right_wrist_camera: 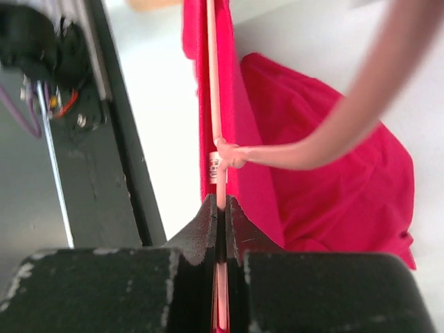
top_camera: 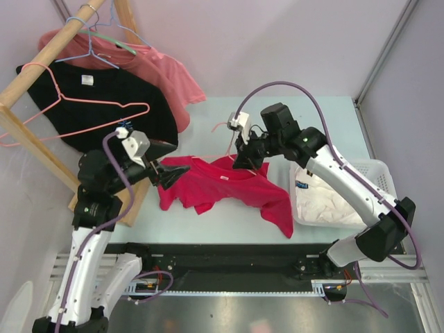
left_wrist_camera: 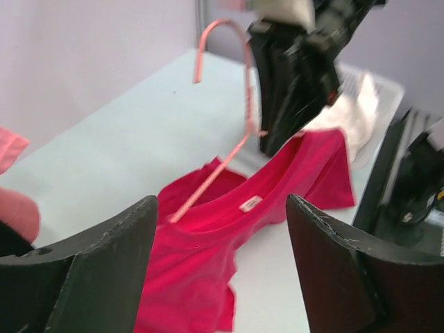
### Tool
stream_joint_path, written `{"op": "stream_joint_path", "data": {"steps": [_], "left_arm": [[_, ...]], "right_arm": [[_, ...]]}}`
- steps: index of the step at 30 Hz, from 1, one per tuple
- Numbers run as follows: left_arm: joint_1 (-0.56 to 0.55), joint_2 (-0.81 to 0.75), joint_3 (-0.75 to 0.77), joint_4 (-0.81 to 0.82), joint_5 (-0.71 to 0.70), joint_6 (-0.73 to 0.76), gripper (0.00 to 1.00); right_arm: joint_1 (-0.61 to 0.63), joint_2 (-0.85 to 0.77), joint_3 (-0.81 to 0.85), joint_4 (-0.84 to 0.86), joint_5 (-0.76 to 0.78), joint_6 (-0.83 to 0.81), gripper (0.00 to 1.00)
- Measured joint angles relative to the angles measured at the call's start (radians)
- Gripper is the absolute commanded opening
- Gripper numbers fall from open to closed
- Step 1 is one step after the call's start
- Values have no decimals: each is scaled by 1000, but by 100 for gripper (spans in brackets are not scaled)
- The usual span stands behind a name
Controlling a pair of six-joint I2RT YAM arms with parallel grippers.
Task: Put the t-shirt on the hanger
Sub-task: Place the T-shirt on the hanger, then place the hanger at the clothesline.
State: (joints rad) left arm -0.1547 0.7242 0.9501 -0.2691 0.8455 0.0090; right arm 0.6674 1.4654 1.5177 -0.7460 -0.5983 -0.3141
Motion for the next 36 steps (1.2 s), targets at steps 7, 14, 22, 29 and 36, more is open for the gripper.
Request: {"op": "stream_joint_path", "data": {"steps": [7,14,22,29,36], "left_arm": [[-33,-32,-150,156,-19,-321,76],[-399,-2,-239,255,-253,-484,70],[-605,94,-248,327,-487,-603,70],[-625,116,-272,314,-601,-680,68],[-627,134,-284,342,-665,-739,56]], "right_arm": [[-8,5,13,86,93,237,0],[12,68,45,157,105,435,0],[162,119,95,186,285,563,0],[191,121,101,221,360,629,0],[224,140,104,248,398,673,0]]}}
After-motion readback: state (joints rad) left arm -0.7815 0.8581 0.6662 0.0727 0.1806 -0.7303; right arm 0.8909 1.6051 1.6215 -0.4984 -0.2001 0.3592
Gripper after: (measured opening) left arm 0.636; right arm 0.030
